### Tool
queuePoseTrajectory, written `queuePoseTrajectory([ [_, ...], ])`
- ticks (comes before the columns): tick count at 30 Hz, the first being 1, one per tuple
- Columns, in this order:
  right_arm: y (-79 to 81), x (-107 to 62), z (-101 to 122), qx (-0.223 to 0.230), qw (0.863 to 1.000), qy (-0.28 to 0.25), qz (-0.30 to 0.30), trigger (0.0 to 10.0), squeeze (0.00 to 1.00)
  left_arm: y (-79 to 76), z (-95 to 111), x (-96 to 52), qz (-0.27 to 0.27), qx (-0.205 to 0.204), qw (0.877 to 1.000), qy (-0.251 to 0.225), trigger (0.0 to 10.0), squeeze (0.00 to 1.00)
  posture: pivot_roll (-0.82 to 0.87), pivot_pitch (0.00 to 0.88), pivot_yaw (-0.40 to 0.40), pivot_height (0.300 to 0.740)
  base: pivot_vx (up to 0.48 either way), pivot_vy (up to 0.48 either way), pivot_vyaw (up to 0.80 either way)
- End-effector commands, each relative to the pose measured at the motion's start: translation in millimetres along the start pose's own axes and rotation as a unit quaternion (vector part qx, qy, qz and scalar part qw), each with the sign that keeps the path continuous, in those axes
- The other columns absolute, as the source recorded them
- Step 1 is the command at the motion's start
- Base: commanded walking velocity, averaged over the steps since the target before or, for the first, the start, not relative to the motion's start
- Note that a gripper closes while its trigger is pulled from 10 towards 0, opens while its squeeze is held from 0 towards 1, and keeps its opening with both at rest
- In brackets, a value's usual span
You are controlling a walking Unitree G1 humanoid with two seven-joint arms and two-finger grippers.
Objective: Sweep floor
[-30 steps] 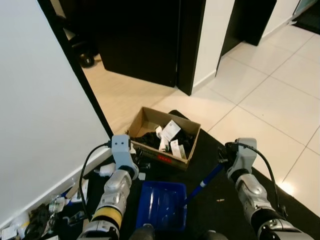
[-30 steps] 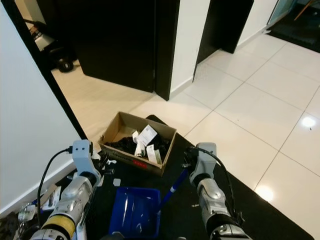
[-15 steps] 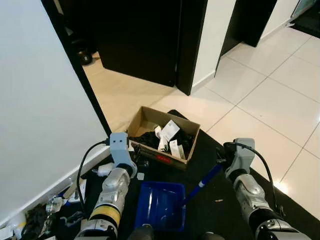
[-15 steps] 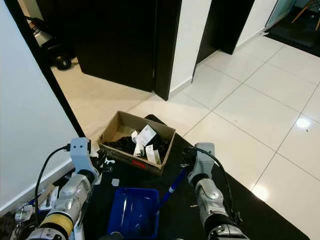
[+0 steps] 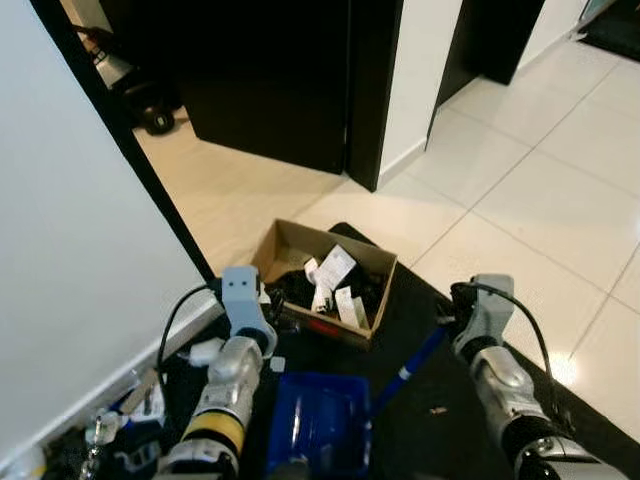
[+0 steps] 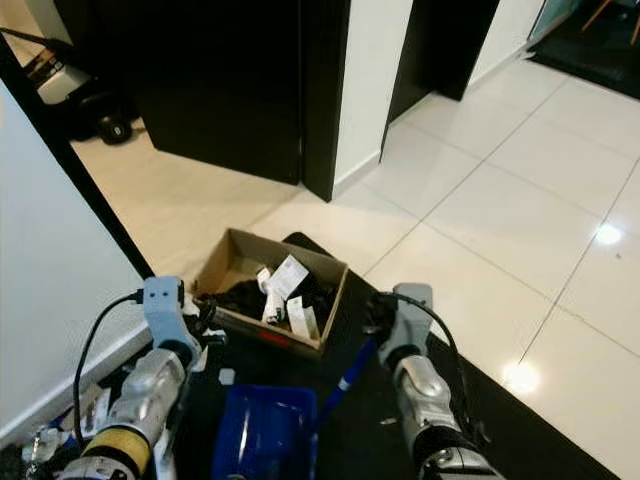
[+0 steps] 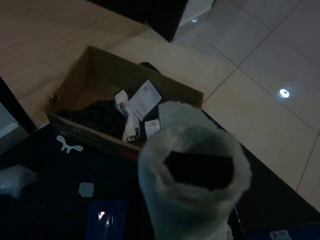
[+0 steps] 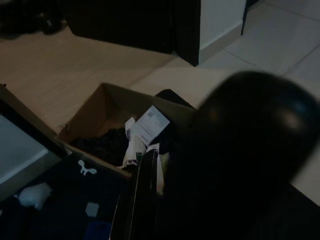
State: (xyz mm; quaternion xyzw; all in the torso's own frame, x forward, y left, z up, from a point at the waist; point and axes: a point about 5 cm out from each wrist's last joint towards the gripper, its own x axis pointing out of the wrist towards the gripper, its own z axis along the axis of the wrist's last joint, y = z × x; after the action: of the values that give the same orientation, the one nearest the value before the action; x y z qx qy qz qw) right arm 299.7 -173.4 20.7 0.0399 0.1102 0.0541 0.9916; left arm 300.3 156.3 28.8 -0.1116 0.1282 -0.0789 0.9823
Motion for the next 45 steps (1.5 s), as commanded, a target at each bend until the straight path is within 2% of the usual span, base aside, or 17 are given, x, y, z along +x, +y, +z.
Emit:
queuePoseTrajectory([
  [1,-10.2,-12.0,-20,-0.011,0.999,0.046,-0.023,10.0,0.0,0.9,-2,-1.4,0.004,0.001,1.0,0.005,10.0,0.0,0.12,0.099,0.007,0.74,0.48,0.0,0.0],
  [22,-10.3,-11.7,-20,-0.011,0.999,0.047,-0.023,10.0,0.0,-0.1,-2,-0.5,0.004,0.0,1.0,0.005,10.0,0.0,0.12,0.097,0.006,0.74,0.477,0.0,0.0],
  [25,-10.2,-11.6,-20,-0.012,0.999,0.047,-0.023,10.0,0.0,-0.1,-2,-0.4,0.004,-0.001,1.0,0.006,10.0,0.0,0.12,0.096,0.006,0.74,0.0,0.0,0.0],
  [30,-10.4,-11.4,-19,-0.012,0.999,0.046,-0.024,10.0,0.0,-2.1,1,-1.7,-0.018,0.034,0.999,-0.004,10.0,0.0,0.12,0.092,0.007,0.74,0.0,0.0,0.0],
  [34,-11.9,-12.6,-20,-0.02,0.998,0.045,-0.029,10.0,0.0,-3.3,5,-2.2,-0.035,0.046,0.998,-0.01,10.0,0.0,0.13,0.088,0.01,0.74,0.0,0.0,0.0],
  [38,-16.0,-16.4,-23,-0.035,0.997,0.053,-0.04,10.0,0.0,-4.8,17,-2.3,-0.068,0.064,0.995,-0.028,10.0,0.0,0.12,0.091,0.013,0.74,0.0,0.0,0.0],
  [41,-22.5,-19.1,-22,-0.041,0.997,0.049,-0.054,10.0,0.0,-6.1,29,-1.2,-0.09,0.076,0.992,-0.043,10.0,0.0,0.12,0.093,0.021,0.74,0.0,0.0,0.0],
  [44,-37.6,-20.1,-10,-0.049,0.994,0.014,-0.093,10.0,0.0,-13.3,41,1.4,-0.133,0.104,0.984,-0.052,10.0,0.0,0.11,0.096,0.03,0.74,0.0,0.0,0.0],
  [45,-37.6,-20.1,-10,-0.049,0.994,0.014,-0.093,10.0,0.0,-13.3,41,1.4,-0.133,0.104,0.984,-0.052,10.0,0.0,0.11,0.096,0.03,0.74,0.0,0.0,0.0],
])
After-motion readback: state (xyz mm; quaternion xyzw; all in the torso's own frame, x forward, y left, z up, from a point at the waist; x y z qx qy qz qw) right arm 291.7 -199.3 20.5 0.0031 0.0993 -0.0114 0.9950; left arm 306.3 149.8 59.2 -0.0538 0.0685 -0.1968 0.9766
